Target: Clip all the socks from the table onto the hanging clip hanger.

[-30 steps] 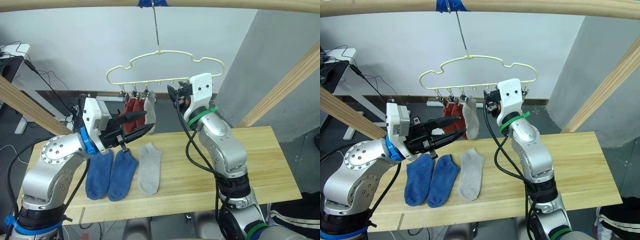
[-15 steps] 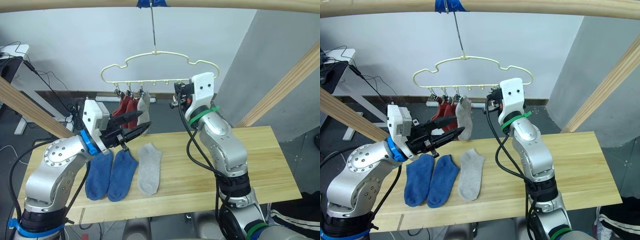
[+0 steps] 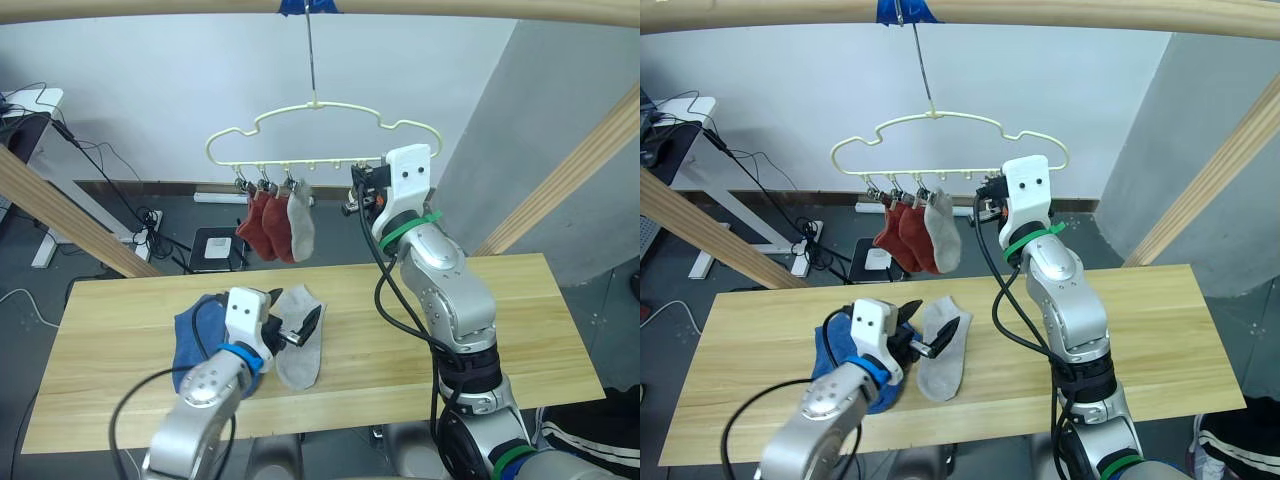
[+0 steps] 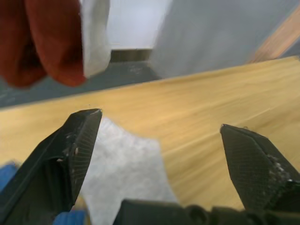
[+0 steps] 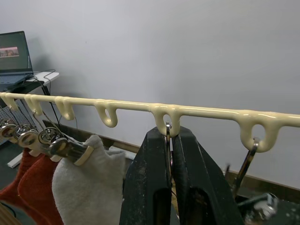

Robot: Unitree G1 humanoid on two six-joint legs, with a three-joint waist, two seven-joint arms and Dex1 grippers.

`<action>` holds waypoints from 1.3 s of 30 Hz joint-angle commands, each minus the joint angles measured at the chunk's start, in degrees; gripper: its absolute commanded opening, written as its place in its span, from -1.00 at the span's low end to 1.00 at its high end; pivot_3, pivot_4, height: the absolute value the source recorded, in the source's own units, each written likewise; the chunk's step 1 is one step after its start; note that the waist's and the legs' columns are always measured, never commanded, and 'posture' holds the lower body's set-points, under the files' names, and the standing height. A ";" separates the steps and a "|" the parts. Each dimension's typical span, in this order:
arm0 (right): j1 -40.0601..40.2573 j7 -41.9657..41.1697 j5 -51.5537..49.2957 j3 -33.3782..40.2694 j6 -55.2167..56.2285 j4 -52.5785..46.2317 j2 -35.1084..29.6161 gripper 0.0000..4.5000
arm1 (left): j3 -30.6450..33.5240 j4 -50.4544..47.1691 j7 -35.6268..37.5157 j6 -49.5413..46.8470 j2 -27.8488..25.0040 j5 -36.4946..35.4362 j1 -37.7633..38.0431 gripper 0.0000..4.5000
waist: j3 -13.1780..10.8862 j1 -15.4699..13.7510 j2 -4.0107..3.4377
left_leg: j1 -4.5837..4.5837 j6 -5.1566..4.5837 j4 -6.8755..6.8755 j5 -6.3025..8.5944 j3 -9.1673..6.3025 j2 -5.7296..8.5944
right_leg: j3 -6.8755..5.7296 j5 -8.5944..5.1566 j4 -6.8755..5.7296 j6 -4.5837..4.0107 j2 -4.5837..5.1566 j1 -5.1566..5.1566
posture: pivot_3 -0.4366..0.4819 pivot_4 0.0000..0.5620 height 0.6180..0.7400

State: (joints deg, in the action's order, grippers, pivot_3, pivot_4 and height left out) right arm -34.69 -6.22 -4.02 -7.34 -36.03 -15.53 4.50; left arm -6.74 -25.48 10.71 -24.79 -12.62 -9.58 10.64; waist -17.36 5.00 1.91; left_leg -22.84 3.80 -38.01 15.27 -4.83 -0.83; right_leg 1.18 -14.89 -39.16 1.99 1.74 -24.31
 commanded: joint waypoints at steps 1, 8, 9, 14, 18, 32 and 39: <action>-0.12 -0.35 -0.70 -0.69 -0.23 -3.78 0.03 -1.00 | -0.14 1.22 -4.48 0.00 2.97 2.55 1.48 0.98 | 0.00 0.10 0.00 | 0.01 -0.01 0.00 0.00 0.00 0.00 | 0.00 0.00 -0.03 0.00 -0.01 0.00 | -0.36 -0.07 1.00; 0.40 -0.45 -1.04 -0.83 -1.66 -5.19 -0.43 -1.00 | -1.30 7.01 -7.01 -2.33 7.44 4.28 -1.55 0.98 | 0.00 0.13 0.00 | -0.01 -0.07 -0.06 -0.04 -0.01 0.03 | -0.02 0.02 -0.05 0.01 -0.03 0.01 | -0.40 -0.07 1.00; 0.42 -0.47 -1.05 -0.88 -1.76 -5.32 -0.48 -1.00 | -1.38 7.40 -7.49 -2.83 7.99 4.48 -1.99 0.98 | 0.00 0.14 0.00 | 0.00 -0.08 -0.06 -0.04 0.00 0.03 | -0.01 0.02 -0.05 0.02 -0.03 0.02 | -0.40 -0.07 1.00; 0.81 -0.35 -1.01 -1.23 -2.25 -5.81 -0.46 -1.00 | -2.63 9.67 -7.20 -2.29 8.92 5.41 -4.34 0.98 | 0.00 0.18 0.00 | -0.01 -0.08 -0.05 -0.05 -0.01 0.02 | -0.02 0.02 -0.05 0.02 -0.04 0.01 | -0.42 -0.06 1.00; 0.94 -0.23 -1.01 -1.43 -2.69 -6.08 -0.32 -1.00 | -2.02 11.41 -8.03 -5.81 9.86 5.16 -5.66 0.98 | 0.00 0.31 0.00 | -0.01 -0.08 -0.04 -0.04 0.00 0.02 | -0.02 0.03 -0.05 0.01 -0.03 0.01 | -0.45 -0.04 1.00; 0.83 0.37 -1.10 -0.86 -3.69 -6.45 0.10 -1.00 | -2.21 12.60 -7.99 -12.84 9.89 6.77 -7.82 0.81 | 0.00 1.03 0.00 | 0.00 -0.08 -0.04 -0.04 -0.02 0.02 | -0.02 0.03 -0.05 0.02 -0.04 0.02 | -0.50 -0.03 1.00; 0.97 0.53 -1.20 -0.67 -4.07 -6.66 0.58 -1.00 | -1.42 12.64 -8.22 -13.82 9.18 7.17 -8.10 0.21 | 0.00 1.15 0.00 | 0.00 -0.08 -0.04 -0.05 -0.03 0.02 | -0.02 0.03 -0.04 0.02 -0.04 0.04 | -0.49 -0.03 1.00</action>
State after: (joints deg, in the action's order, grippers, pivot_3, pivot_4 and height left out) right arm -33.68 -5.88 -4.18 -8.06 -40.51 -18.95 4.60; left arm -8.06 -12.87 2.17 -37.57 -3.24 -2.85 1.80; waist -17.35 6.15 1.91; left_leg -22.83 3.72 -38.05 15.23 -4.86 -0.80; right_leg 1.16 -14.87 -39.20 2.01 1.70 -24.27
